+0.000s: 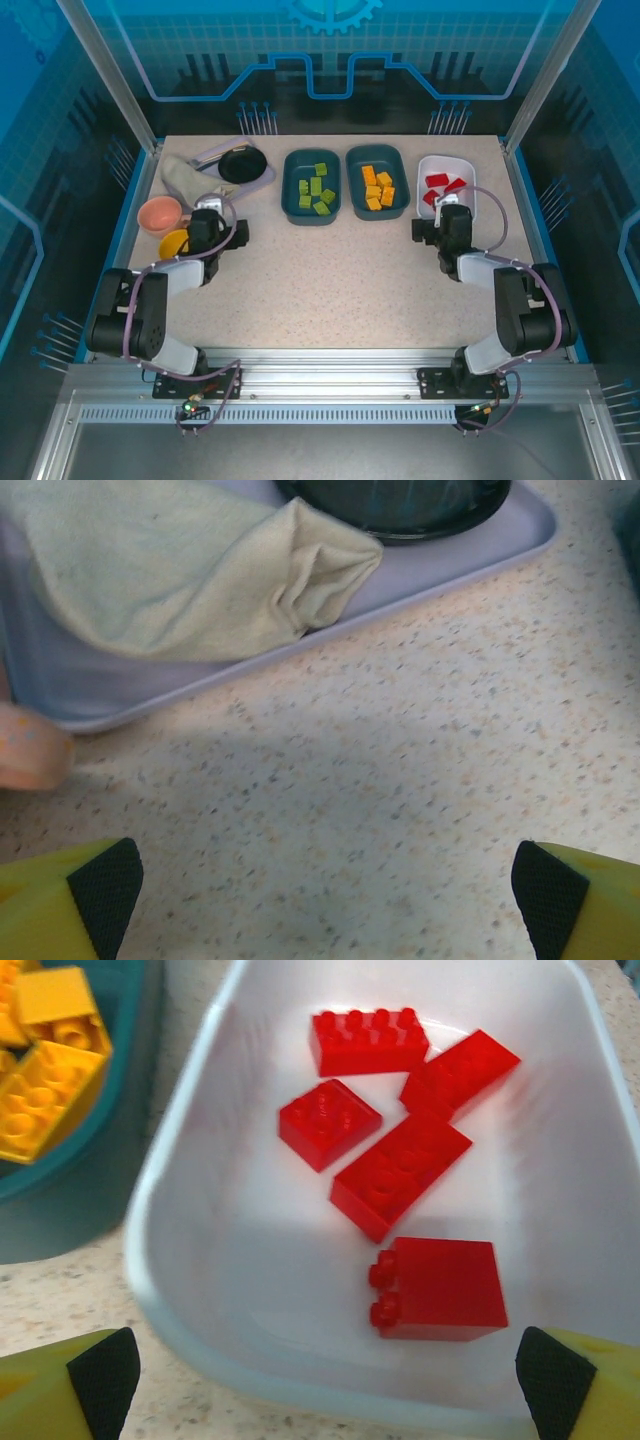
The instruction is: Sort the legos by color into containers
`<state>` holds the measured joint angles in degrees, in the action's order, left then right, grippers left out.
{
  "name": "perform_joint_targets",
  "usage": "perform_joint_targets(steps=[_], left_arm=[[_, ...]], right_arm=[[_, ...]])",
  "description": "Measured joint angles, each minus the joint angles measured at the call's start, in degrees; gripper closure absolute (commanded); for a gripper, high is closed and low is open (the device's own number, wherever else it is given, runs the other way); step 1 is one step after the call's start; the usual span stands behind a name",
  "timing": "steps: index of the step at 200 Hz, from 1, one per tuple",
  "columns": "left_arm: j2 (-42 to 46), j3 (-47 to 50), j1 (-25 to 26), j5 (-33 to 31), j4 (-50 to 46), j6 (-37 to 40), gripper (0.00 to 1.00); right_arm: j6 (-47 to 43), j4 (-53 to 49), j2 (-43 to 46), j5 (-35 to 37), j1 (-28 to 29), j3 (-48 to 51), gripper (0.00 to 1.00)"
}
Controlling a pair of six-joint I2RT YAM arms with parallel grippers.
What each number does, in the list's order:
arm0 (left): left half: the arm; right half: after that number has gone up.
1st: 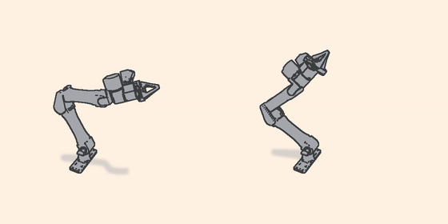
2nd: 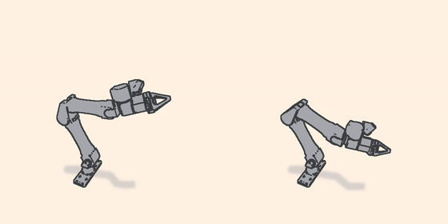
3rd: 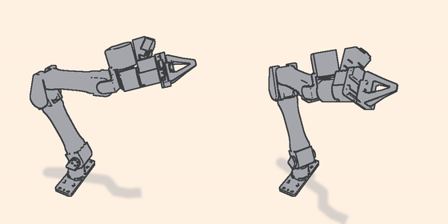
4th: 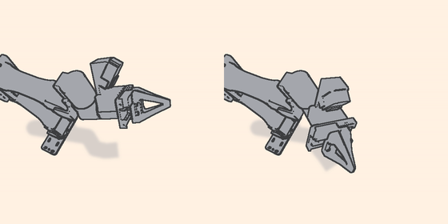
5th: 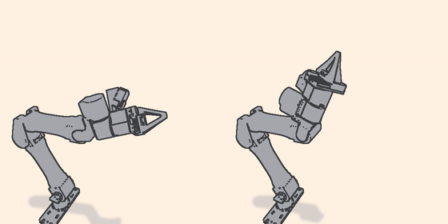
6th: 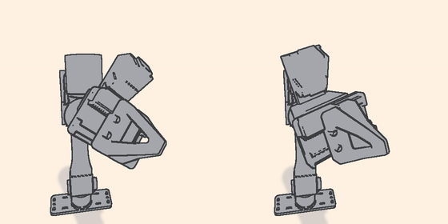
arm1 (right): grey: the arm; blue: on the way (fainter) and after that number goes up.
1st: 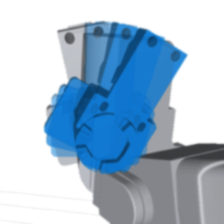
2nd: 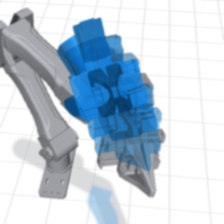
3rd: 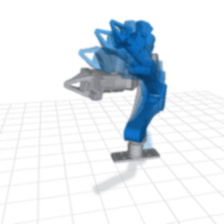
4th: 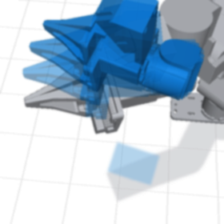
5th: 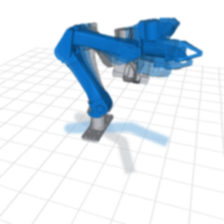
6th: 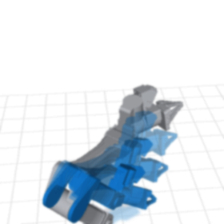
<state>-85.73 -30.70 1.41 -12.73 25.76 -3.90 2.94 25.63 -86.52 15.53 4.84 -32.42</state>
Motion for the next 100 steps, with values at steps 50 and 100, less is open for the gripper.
perform_joint_targets(steps=[50, 100], left_arm=[[-0.39, 8.04, -0.74, 0.13, 15.41, 0.0, 0.01], [-0.68, 8.04, -0.39, -0.04, 18.53, 0.0, 0.01]], right_arm=[[-0.66, 17.77, 1.25, -3.19, -0.04, 11.04, 0.0], [-0.63, 18.86, 1.11, -3.63, -0.28, 10.4, 0.0]])
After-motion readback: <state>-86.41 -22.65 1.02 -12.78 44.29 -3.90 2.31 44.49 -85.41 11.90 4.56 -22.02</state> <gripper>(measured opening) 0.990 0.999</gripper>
